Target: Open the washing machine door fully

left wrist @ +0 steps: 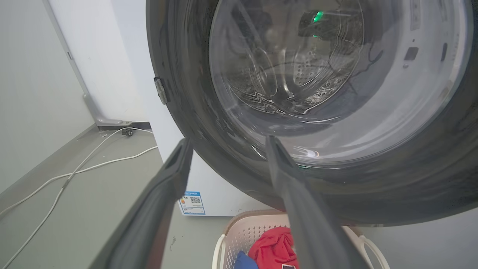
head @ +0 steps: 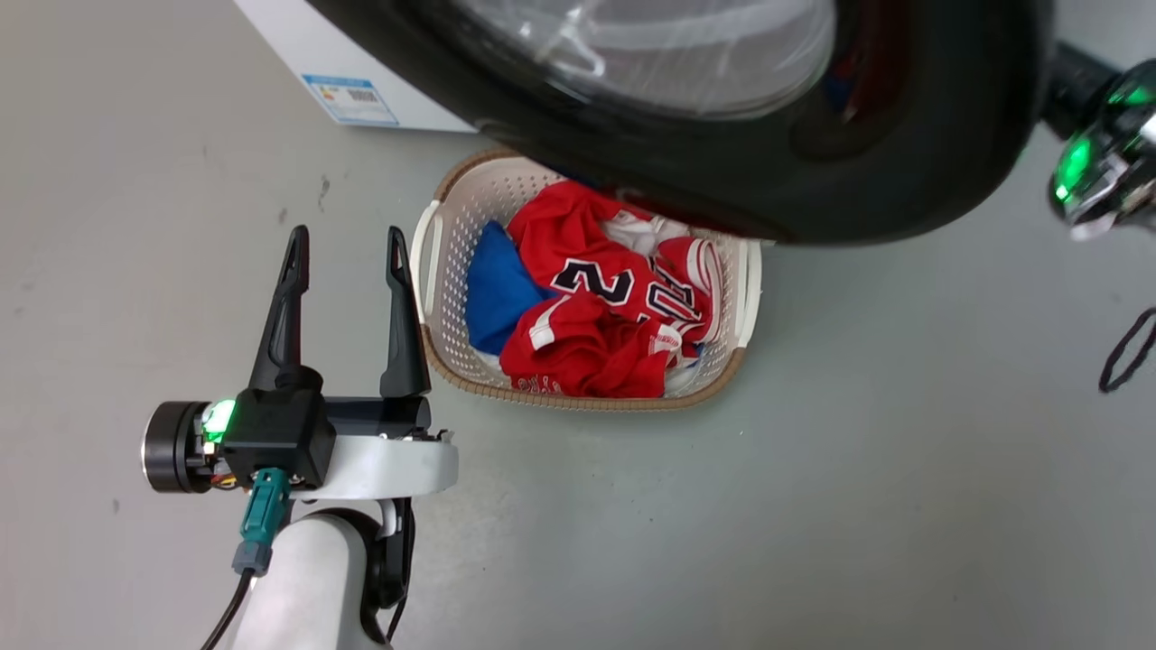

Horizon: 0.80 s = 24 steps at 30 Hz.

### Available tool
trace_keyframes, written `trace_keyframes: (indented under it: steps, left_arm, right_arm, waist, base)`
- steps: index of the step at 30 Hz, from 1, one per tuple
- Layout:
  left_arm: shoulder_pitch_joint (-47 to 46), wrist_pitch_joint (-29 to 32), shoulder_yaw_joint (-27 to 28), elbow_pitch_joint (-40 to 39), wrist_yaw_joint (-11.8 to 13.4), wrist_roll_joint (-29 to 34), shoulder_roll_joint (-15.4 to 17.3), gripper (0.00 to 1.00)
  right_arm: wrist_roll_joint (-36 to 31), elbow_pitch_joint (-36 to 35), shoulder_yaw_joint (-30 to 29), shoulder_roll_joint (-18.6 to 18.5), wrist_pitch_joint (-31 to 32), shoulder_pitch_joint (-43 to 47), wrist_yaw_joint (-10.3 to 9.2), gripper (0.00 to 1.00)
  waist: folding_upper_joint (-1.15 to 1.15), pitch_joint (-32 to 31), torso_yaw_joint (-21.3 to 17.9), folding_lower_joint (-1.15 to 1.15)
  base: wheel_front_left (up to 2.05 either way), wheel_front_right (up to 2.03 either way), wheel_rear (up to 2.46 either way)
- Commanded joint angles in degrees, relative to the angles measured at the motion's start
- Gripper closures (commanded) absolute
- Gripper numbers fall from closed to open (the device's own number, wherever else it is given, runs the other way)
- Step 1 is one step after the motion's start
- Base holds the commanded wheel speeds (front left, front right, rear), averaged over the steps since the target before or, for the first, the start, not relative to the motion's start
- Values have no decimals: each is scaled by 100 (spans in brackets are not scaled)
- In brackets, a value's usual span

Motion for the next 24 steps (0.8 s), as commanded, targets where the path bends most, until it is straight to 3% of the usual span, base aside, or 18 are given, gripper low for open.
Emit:
trace_keyframes:
  steps: [1,24]
  left_arm:
    - [89,-14,40,16,-36,32,-4,0]
    - [626,-14,131,141,-120,118,-5,0]
  right_arm:
    - [42,-164,65,97,77,216,16,100]
    - [226,-1043,629,687,584,1857,16,100]
  waist:
    - [0,-127,-73,0]
    - [0,-1123,-165,0]
  base:
    - [0,0,0]
    - [0,0,0]
